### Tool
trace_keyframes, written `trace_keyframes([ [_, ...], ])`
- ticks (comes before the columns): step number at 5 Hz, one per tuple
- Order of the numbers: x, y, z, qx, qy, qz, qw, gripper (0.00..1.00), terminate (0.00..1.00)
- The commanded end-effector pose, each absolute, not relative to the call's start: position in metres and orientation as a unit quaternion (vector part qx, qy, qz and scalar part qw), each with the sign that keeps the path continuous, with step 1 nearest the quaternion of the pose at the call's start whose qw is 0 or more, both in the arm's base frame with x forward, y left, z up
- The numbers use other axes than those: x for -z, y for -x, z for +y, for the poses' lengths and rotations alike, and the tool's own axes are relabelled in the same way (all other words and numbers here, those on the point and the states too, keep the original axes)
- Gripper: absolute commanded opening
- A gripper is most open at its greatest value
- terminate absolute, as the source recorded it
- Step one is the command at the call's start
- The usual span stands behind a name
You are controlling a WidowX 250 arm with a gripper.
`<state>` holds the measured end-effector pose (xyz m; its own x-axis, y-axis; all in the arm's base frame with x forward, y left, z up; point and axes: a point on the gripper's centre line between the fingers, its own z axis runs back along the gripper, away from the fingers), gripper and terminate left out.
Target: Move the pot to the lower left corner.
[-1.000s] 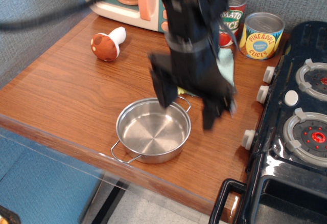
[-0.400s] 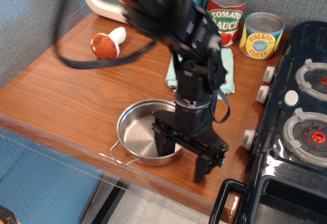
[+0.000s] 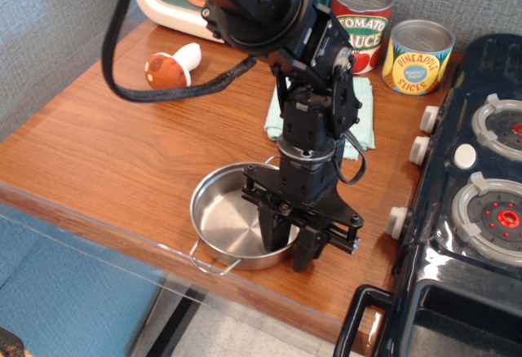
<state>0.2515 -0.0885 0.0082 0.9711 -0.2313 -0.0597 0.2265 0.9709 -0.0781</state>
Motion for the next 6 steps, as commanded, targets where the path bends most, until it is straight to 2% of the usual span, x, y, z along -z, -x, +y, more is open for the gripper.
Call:
trace_keyframes([
  [1, -0.072, -0.262, -0.055, 0.093, 0.002, -0.075, 0.993, 0.0, 0.0],
  [2, -0.078, -0.275, -0.005, -0.019, -0.023, -0.081, 0.996, 0.0, 0.0],
  [4, -0.085, -0.276, 0.096, -0.178, -0.02, -0.091, 0.98, 0.0, 0.0],
  [5, -0.082, -0.285, 0.131, -0.202, -0.016, -0.096, 0.974, 0.0, 0.0],
  [6, -0.074, -0.289, 0.149, -0.217, -0.009, -0.091, 0.972, 0.0, 0.0],
])
